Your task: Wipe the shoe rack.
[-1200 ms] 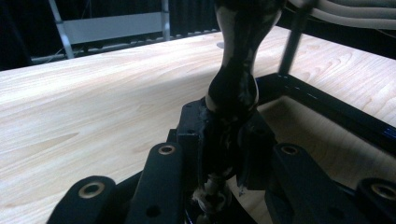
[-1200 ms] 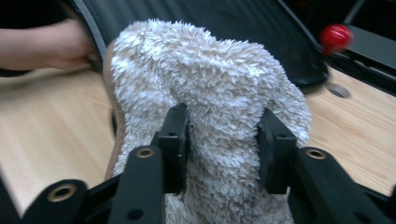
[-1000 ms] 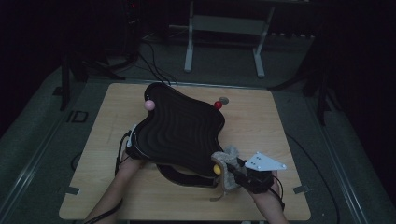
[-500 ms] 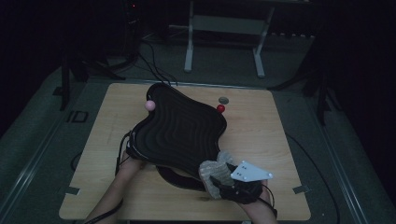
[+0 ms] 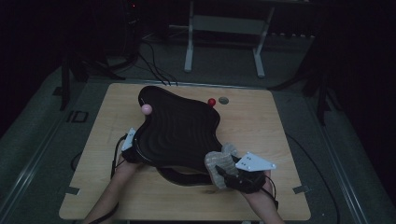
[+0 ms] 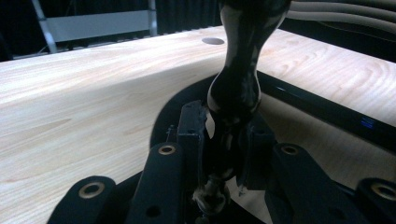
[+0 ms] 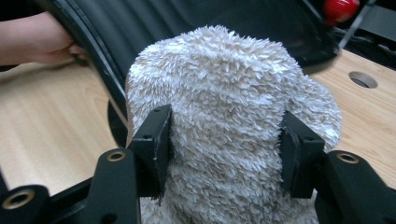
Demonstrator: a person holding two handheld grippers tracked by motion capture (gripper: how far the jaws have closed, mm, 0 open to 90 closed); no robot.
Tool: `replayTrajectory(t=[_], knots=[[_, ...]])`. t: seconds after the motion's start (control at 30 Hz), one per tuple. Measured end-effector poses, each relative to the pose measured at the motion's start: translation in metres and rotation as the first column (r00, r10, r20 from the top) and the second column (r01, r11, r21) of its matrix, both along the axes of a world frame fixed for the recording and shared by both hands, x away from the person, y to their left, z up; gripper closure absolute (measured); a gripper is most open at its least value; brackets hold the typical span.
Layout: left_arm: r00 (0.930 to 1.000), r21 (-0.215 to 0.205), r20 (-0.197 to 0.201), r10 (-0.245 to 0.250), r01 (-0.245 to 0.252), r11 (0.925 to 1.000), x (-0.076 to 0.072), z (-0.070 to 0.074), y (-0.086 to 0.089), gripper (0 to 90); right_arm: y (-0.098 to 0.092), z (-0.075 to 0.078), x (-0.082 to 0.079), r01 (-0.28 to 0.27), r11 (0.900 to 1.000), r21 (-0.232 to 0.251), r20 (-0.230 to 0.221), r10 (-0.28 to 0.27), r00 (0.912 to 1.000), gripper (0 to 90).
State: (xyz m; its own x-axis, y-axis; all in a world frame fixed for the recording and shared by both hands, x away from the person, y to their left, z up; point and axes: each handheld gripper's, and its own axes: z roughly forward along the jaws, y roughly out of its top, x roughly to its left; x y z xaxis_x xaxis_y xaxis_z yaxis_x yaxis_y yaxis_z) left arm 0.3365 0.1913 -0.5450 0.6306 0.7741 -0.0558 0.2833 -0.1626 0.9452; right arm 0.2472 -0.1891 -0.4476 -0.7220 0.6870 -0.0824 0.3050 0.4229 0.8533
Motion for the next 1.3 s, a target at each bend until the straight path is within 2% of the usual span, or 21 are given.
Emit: replayTrajectory(t=[0.33, 0.67, 0.87, 0.93, 1.2, 1.3], knots=[[0.9986, 0.006, 0.005, -0.053, 0.053, 0.9986, -0.013, 0.0, -0.003, 74.2, -0.018, 0.003, 0.031, 0.074, 0.997, -0.003, -0.007, -0.074, 0.9973, 48.5], [0.9926, 0.002, 0.018, -0.12, 0.12, 0.9928, -0.03, 0.0, -0.015, 74.2, -0.029, 0.006, 0.059, 0.126, 0.991, -0.036, 0.01, -0.125, 0.9921, 54.2], [0.9877, 0.022, 0.028, -0.154, 0.153, 0.988, -0.036, 0.0, -0.021, 74.1, -0.033, 0.006, 0.075, 0.152, 0.988, -0.03, 0.01, -0.152, 0.9883, 57.6], [0.9872, 0.017, 0.031, -0.156, 0.156, 0.9876, -0.037, 0.0, -0.022, 74.1, -0.033, 0.006, 0.079, 0.154, 0.987, -0.033, 0.013, -0.154, 0.988, 58.7], [0.9897, 0.012, 0.012, -0.143, 0.143, 0.9897, -0.041, 0.001, -0.024, 73.8, -0.033, 0.008, 0.083, 0.163, 0.986, -0.042, 0.017, -0.162, 0.9866, 64.3], [0.9889, -0.009, 0.023, -0.147, 0.147, 0.9891, -0.044, 0.008, -0.022, 68.3, -0.034, 0.009, 0.083, 0.163, 0.986, -0.042, 0.016, -0.163, 0.9865, 65.5]])
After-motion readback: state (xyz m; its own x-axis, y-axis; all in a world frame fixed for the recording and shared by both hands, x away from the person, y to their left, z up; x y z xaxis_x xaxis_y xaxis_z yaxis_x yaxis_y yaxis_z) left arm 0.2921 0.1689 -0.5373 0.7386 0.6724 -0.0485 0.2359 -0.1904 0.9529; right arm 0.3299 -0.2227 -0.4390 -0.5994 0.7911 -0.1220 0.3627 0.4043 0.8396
